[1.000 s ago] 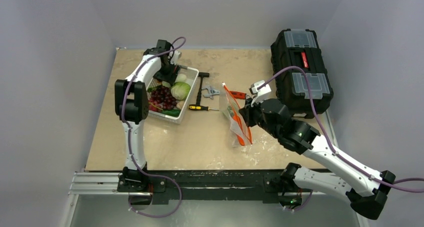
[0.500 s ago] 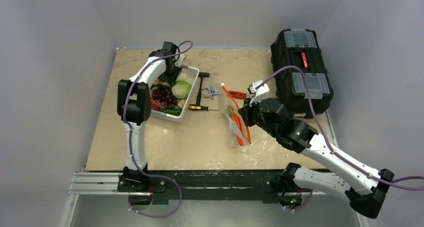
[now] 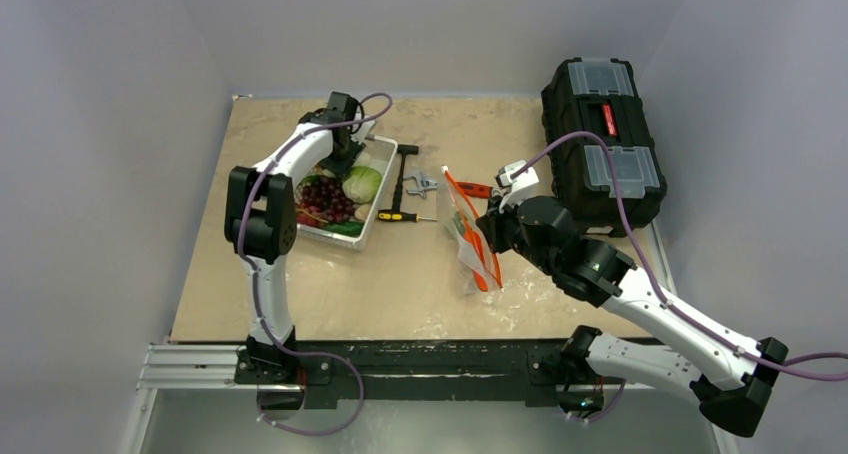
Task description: Place the food in the zip-top bag and seal the zipper
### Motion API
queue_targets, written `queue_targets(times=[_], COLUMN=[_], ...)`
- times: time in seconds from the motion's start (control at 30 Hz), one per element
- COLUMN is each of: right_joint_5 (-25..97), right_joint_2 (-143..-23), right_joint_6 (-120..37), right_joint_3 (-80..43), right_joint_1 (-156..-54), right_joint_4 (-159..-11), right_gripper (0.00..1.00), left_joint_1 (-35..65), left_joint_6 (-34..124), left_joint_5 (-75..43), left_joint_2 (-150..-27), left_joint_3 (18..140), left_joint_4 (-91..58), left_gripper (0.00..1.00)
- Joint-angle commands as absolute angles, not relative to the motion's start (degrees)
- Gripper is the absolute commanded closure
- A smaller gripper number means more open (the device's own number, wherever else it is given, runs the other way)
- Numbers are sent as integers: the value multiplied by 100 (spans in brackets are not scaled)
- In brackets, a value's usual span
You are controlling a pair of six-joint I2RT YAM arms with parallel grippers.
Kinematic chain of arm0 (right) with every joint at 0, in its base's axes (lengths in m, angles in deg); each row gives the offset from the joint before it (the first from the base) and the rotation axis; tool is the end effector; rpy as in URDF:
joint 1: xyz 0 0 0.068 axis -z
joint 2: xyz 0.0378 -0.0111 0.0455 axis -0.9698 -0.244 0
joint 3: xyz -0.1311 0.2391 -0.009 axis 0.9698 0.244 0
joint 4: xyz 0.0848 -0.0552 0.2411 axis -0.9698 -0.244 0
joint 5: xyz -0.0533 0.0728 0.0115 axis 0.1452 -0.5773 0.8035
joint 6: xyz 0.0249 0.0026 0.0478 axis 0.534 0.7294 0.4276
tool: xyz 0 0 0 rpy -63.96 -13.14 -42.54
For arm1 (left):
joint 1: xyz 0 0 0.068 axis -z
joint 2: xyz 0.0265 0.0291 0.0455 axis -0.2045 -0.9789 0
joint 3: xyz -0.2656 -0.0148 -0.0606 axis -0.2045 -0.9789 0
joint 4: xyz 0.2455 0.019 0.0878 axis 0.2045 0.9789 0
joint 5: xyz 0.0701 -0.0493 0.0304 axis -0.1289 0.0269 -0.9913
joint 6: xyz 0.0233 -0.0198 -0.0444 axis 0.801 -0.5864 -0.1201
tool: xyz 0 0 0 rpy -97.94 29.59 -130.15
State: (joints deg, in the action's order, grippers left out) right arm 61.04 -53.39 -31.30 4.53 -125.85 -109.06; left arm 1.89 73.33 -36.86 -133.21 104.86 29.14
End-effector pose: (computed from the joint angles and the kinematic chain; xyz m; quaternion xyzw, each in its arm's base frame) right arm 0.1355 0.1451 0.3420 -0.1583 0.8159 0.1958 0.5205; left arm 0.4365 -0.0983 0.2087 0.2279 0.9436 0.1123 0.2121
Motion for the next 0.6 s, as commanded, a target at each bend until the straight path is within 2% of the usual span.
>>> queue_targets(times=[0.0, 0.57], right_joint_5=[6073, 6067], right_joint_2=[-5326, -5341], right_joint_6=[-3155, -3157], right_joint_3=[408, 400], right_joint_1=[-12606, -12605], right_joint_4=[-10667, -10647], right_gripper=[100, 100], left_joint_1=[217, 379], left_joint_6=[7530, 7587], left_joint_5=[-4073, -3832], left_joint_2=[-12733, -11703], left_joint_3=[10266, 9376], left_joint_4=[2852, 3174], left_gripper=[80, 81])
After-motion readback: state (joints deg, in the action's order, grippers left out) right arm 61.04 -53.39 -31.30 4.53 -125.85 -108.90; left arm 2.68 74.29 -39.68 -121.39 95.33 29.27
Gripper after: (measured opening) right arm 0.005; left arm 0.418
